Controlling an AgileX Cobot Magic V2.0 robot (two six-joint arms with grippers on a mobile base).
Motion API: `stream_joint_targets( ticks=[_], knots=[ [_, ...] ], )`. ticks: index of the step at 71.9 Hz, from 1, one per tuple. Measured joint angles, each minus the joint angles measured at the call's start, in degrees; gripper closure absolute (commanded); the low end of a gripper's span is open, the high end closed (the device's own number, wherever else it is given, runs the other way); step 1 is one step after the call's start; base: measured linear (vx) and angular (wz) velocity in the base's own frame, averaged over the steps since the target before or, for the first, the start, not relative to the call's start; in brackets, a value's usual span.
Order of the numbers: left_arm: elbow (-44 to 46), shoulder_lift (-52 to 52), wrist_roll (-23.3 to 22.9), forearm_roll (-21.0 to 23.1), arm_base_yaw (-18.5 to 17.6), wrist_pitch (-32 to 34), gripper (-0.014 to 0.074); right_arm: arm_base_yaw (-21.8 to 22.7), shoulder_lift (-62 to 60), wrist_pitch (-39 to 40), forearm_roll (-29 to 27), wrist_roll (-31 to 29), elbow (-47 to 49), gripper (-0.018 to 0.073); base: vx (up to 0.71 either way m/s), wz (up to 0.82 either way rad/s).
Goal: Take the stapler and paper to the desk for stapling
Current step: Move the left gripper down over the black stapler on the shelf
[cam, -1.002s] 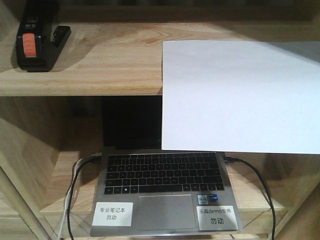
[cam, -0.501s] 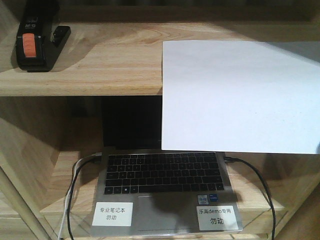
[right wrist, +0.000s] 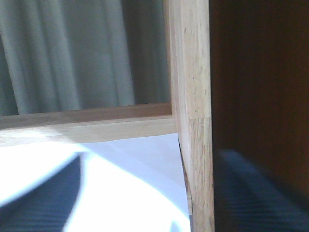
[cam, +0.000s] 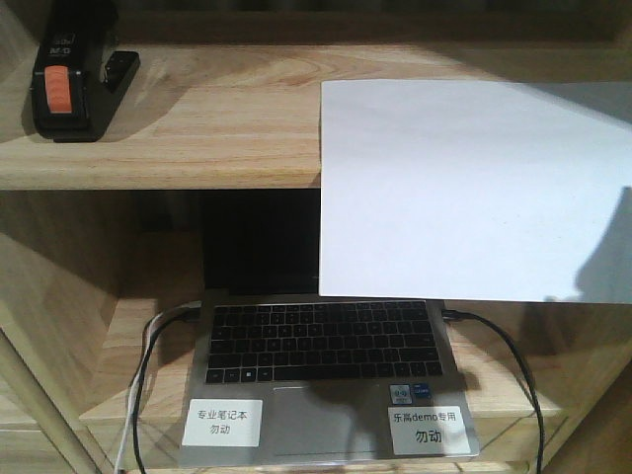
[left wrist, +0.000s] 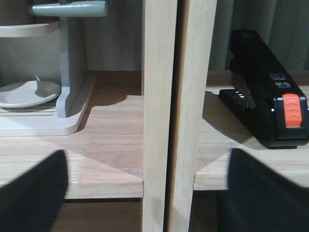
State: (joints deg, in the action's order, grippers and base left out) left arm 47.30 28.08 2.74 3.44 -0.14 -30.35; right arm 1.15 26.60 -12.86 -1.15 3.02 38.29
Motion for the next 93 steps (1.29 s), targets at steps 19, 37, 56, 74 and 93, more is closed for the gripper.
stream_joint_targets(
  ticks=[19,37,56,74,93],
  knots=[
    [0.0,0.0,0.0,0.0,0.0,0.0,-0.0120,0.0,0.0,0.0,-0.1,0.0,0.0,-0.0151,0.00,0.00],
    [0.0,0.0,0.0,0.0,-0.1,0.0,-0.0109,0.0,0.0,0.0,-0.1,0.0,0.0,-0.0086,0.00,0.00],
    [0.0,0.0,0.0,0.6,-3.6,-0.4,-0.0100,0.0,0.0,0.1,-0.1,0.0,0.0,0.0030,0.00,0.00],
    [0.0,0.0,1.7,7.8,-14.2,-0.5,-0.0088,0.0,0.0,0.1,-0.1,0.0,0.0,0.0104,0.00,0.00],
    [0.0,1.6,16.4,19.2,-25.0,-0.4,-0.0076,0.0,0.0,0.1,-0.1,0.0,0.0,0.0124,0.00,0.00]
  ],
)
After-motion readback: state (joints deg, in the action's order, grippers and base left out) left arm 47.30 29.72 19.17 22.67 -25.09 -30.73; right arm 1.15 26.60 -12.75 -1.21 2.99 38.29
